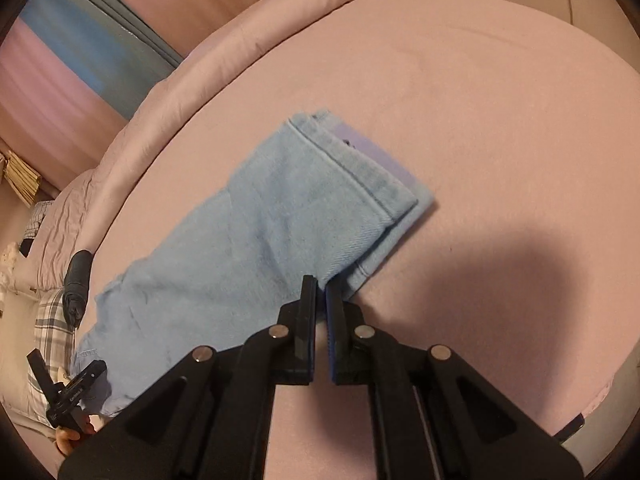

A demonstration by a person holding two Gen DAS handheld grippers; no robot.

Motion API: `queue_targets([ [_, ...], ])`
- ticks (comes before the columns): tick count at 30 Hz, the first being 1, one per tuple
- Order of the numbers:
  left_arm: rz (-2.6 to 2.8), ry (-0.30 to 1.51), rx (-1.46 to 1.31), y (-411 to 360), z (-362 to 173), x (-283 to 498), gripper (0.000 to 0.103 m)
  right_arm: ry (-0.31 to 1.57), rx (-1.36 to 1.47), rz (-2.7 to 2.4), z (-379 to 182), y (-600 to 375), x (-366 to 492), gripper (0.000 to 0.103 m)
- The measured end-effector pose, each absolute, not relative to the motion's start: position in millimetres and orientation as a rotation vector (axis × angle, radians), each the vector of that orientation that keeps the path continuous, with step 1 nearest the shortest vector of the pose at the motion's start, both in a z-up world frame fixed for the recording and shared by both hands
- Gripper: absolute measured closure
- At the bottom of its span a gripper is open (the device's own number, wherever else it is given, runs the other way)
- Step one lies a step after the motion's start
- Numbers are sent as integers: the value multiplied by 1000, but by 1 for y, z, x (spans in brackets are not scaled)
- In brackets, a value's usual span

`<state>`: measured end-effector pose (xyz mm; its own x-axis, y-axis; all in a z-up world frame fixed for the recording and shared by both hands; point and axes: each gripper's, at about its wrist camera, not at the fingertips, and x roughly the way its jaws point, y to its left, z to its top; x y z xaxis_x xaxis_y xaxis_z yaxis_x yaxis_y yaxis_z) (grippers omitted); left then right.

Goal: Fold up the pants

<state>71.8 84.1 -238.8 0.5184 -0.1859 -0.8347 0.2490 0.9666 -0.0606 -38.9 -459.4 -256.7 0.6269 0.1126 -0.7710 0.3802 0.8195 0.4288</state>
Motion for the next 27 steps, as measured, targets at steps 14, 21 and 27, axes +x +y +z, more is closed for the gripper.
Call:
queue_targets([
  [14, -261, 1004, 77, 78, -230, 70, 41, 858, 499, -301, -238, -476, -54, 77],
  [21, -342, 930, 23, 59, -205, 82, 41, 821, 315, -112, -208, -479, -1, 62],
  [27, -372, 940, 96, 22, -205, 110, 41, 916, 211, -62, -232, -481, 76, 64],
])
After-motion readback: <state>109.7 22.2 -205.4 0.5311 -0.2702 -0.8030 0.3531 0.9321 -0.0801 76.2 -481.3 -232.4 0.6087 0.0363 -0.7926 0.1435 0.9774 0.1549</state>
